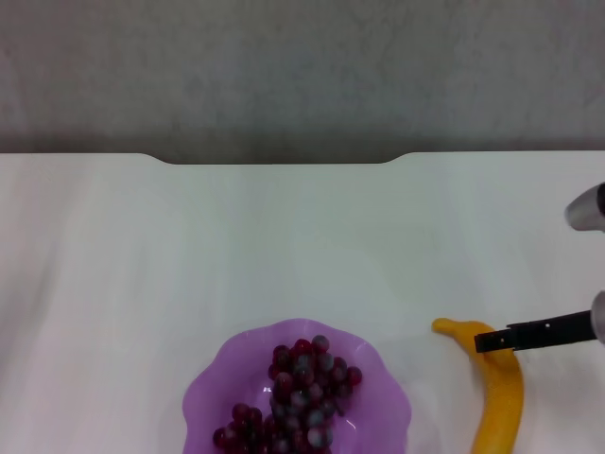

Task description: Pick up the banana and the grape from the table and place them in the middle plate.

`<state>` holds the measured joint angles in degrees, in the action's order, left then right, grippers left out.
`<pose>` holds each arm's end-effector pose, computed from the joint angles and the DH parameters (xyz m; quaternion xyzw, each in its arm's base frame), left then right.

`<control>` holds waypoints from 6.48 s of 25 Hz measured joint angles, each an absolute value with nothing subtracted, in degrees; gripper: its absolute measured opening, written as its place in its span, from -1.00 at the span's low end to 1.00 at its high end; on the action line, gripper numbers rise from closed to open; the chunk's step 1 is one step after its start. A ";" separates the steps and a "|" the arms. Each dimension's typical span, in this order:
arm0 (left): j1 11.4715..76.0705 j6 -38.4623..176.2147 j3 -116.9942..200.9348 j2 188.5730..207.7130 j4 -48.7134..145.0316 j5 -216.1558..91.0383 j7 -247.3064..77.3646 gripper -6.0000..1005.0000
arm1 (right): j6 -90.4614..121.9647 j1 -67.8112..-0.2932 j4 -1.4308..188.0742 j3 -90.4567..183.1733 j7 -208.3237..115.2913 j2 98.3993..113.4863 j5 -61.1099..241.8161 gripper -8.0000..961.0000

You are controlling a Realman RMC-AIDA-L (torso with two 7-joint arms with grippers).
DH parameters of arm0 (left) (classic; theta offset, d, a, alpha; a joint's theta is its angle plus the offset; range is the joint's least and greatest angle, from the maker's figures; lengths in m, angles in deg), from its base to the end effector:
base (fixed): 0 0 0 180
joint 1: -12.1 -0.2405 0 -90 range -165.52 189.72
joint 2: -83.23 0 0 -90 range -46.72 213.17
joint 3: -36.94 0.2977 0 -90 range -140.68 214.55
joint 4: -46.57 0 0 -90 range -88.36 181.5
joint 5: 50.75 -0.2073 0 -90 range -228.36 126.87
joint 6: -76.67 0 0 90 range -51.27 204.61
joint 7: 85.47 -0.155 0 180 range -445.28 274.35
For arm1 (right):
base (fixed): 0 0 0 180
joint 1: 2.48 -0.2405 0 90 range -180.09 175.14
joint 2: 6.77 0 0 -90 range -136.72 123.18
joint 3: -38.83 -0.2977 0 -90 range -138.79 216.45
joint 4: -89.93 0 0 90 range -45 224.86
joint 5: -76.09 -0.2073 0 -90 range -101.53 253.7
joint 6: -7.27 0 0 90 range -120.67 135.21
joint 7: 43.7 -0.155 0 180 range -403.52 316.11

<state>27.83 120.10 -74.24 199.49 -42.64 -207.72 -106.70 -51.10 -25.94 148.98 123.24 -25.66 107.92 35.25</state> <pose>-0.2933 0.4068 0.1318 -0.7183 -0.3498 -0.0479 0.5994 0.3365 0.3680 -0.0423 -0.7842 0.5507 -0.0651 0.2785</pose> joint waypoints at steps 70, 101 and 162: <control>29.56 124.70 -73.86 199.63 -44.01 -210.85 -106.32 0.72 | -50.66 -25.19 175.43 137.23 -19.48 108.21 33.23 0.22; 30.62 124.65 -73.71 199.68 -43.84 -210.89 -105.94 0.72 | -49.36 -35.92 167.22 151.79 -21.20 108.28 28.81 0.33; 28.95 118.43 -70.65 199.78 -38.56 -205.28 -105.82 0.72 | -30.87 -17.31 163.08 113.41 -20.68 108.22 35.92 0.87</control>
